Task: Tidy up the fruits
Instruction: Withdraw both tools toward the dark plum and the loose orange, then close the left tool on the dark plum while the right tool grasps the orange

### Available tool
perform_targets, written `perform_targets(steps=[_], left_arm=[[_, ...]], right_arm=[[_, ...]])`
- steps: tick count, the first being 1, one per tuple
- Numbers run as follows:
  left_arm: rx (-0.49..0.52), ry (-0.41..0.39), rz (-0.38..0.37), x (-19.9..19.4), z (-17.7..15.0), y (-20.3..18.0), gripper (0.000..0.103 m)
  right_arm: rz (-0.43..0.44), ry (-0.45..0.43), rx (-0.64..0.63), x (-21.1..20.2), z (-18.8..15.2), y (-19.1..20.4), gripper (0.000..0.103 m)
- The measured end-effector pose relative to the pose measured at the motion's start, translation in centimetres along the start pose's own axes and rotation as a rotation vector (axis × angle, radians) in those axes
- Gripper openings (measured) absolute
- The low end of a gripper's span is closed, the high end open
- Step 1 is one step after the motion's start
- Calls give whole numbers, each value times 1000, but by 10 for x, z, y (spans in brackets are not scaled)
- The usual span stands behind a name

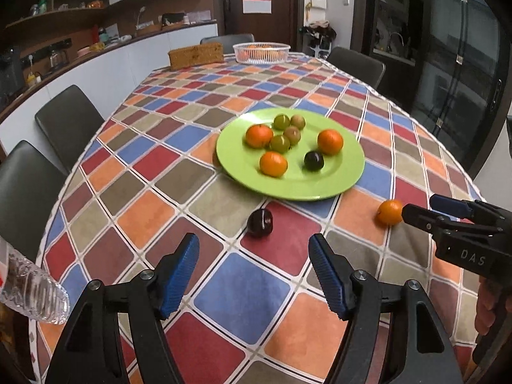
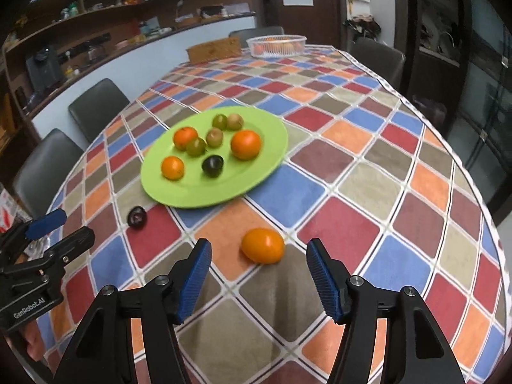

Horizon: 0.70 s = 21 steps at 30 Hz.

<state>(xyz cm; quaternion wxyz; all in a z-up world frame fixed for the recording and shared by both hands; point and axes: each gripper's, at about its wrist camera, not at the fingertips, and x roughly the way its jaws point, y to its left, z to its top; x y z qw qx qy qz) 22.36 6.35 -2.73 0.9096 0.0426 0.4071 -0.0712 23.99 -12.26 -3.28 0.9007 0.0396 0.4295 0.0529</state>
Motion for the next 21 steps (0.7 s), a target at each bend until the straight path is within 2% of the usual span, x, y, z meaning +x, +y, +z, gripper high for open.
perform_targets(steps=[7, 14, 19, 21], left_arm=[[-7, 65, -11, 34, -1, 7, 70], [-13, 75, -18, 55, 6, 6, 69], [-16, 95, -27, 69, 11, 5, 58], [-19, 102, -28, 74, 13, 5, 52]], right_arm=[[-39, 37, -1, 20, -5, 1, 62], [-44, 59, -3, 34, -5, 0, 62], [-35, 57, -10, 39, -2, 1, 61], [-31, 59, -18, 41, -2, 2, 57]])
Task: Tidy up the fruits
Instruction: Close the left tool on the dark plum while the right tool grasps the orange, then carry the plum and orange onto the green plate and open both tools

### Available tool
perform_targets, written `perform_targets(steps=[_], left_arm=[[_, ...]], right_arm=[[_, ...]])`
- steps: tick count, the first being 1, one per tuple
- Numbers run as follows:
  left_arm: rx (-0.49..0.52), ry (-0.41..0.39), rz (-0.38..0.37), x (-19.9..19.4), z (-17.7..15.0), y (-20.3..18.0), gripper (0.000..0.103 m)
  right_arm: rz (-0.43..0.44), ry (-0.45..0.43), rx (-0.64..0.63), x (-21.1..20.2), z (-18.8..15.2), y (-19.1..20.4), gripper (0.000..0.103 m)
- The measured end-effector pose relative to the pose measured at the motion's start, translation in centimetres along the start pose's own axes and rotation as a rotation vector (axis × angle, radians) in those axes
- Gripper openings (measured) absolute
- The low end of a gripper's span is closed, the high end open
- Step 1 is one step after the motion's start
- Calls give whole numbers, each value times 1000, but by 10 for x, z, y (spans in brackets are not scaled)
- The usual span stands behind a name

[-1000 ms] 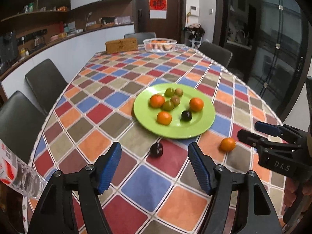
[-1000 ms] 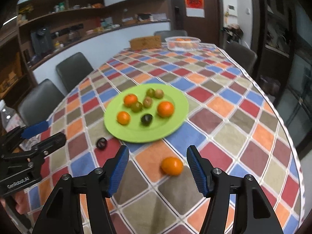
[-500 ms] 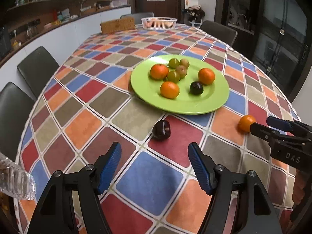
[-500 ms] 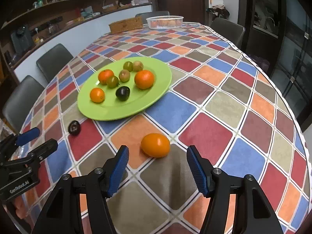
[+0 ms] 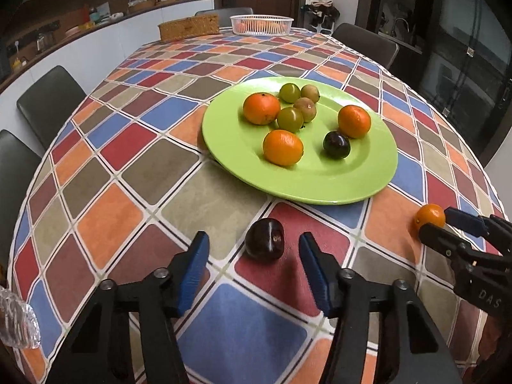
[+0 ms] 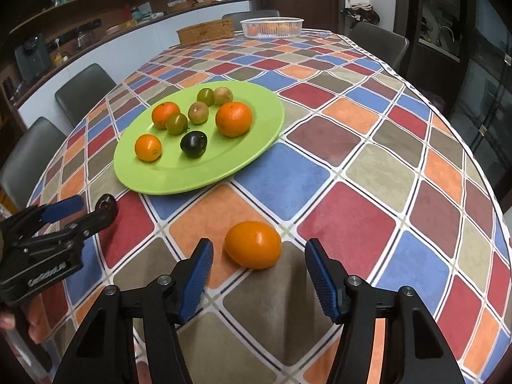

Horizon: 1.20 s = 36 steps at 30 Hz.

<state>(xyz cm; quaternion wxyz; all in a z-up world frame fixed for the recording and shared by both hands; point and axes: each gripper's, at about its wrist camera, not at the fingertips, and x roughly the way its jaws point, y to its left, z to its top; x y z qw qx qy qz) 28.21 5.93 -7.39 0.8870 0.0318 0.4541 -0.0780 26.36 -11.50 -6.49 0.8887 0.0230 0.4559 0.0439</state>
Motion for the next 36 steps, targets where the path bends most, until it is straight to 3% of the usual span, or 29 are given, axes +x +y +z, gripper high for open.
perform_targets(steps=[9, 18, 36], left_arm=[[-19, 23, -35, 9, 0, -1, 26], [-25, -1, -62, -7, -1, -6, 26], [15, -134, -71, -71, 4, -25, 26]], right_arm=[[20, 20, -18, 8, -1, 2, 40], [34, -15, -38, 0, -1, 2, 39], [108, -136, -76, -50, 10, 0, 39]])
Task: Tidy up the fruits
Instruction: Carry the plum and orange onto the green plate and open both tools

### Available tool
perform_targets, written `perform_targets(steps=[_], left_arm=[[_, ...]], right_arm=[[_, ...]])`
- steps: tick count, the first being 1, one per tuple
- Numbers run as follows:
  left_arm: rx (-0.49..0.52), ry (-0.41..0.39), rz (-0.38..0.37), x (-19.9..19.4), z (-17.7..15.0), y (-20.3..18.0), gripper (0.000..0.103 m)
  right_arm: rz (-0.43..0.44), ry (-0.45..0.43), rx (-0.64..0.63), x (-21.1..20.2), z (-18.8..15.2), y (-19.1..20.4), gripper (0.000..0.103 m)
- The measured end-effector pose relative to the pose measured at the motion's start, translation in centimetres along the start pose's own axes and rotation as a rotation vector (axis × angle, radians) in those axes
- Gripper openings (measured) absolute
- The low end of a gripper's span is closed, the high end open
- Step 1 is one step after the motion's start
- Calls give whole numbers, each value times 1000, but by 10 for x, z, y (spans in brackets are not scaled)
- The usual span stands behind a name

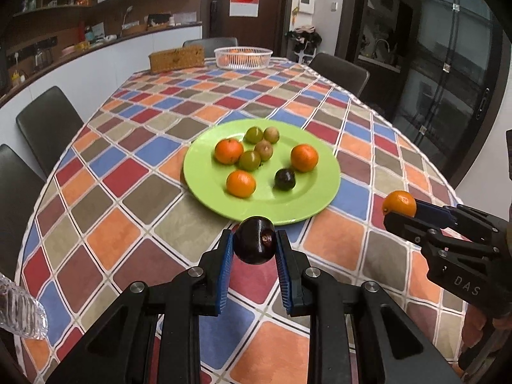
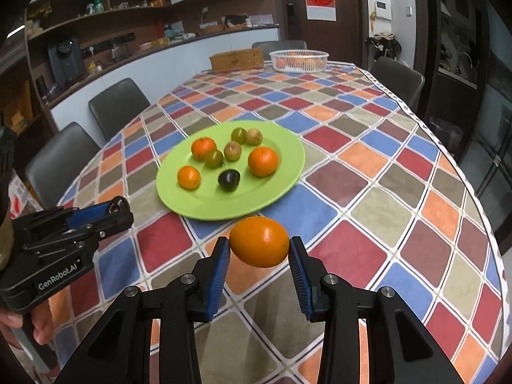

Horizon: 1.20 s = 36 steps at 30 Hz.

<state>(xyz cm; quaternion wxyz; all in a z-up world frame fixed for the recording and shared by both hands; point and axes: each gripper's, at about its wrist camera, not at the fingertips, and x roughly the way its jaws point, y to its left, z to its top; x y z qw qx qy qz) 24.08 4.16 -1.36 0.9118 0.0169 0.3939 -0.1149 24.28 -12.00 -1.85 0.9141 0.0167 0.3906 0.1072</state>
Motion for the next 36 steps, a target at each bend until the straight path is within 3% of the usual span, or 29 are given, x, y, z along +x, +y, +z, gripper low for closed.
perform_targets(steps=[16, 36], left_arm=[[28, -103, -10, -30, 27, -18, 26], [17, -99, 3, -5, 70, -8, 26]], right_arm=[[55, -104, -31, -27, 30, -1, 39], [46, -129, -109, 3, 85, 4, 39]])
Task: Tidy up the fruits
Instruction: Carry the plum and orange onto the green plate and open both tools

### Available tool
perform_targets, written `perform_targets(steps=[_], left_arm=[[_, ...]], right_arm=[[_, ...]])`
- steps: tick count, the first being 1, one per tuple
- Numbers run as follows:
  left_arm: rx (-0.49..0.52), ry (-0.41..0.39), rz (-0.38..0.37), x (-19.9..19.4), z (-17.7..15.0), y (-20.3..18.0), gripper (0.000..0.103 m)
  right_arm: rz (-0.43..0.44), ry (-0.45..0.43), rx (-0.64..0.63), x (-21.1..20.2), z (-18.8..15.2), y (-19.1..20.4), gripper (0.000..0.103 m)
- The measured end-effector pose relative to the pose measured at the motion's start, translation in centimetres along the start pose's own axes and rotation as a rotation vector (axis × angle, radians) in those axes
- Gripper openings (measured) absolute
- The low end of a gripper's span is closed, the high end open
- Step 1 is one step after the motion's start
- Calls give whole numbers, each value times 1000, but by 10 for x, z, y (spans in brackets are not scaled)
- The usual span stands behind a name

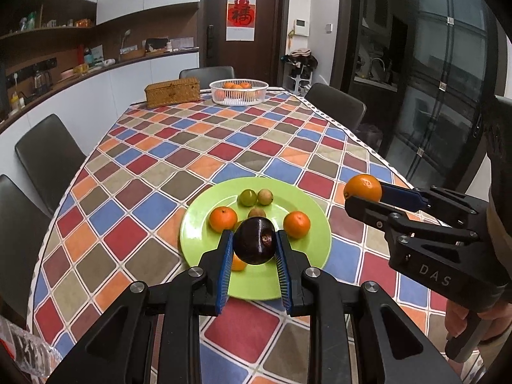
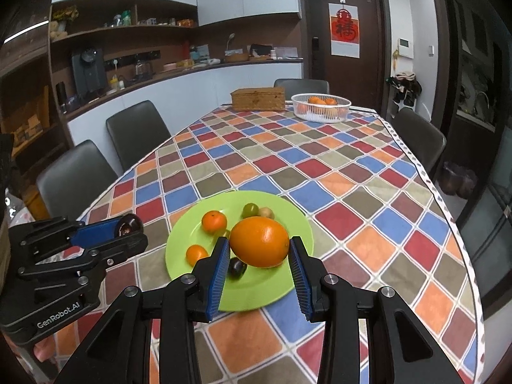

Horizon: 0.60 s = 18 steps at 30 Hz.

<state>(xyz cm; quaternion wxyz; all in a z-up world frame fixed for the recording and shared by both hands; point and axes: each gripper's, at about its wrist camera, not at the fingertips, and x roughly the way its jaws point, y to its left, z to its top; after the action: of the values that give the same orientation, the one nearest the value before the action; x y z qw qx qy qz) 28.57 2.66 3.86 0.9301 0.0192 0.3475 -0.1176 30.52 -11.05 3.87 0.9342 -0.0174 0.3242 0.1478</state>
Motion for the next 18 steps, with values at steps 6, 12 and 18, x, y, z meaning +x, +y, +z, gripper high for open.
perform_targets(steps=[6, 12, 18], left_arm=[[-29, 34, -15, 20, 7, 10, 26], [-82, 87, -36, 47, 11, 23, 26], [-98, 127, -22, 72, 14, 32, 26]], right_arm=[[0, 15, -8, 16, 11, -3, 39], [-3, 48, -21, 38, 21, -4, 39], [-2, 96, -38, 67, 25, -2, 39]])
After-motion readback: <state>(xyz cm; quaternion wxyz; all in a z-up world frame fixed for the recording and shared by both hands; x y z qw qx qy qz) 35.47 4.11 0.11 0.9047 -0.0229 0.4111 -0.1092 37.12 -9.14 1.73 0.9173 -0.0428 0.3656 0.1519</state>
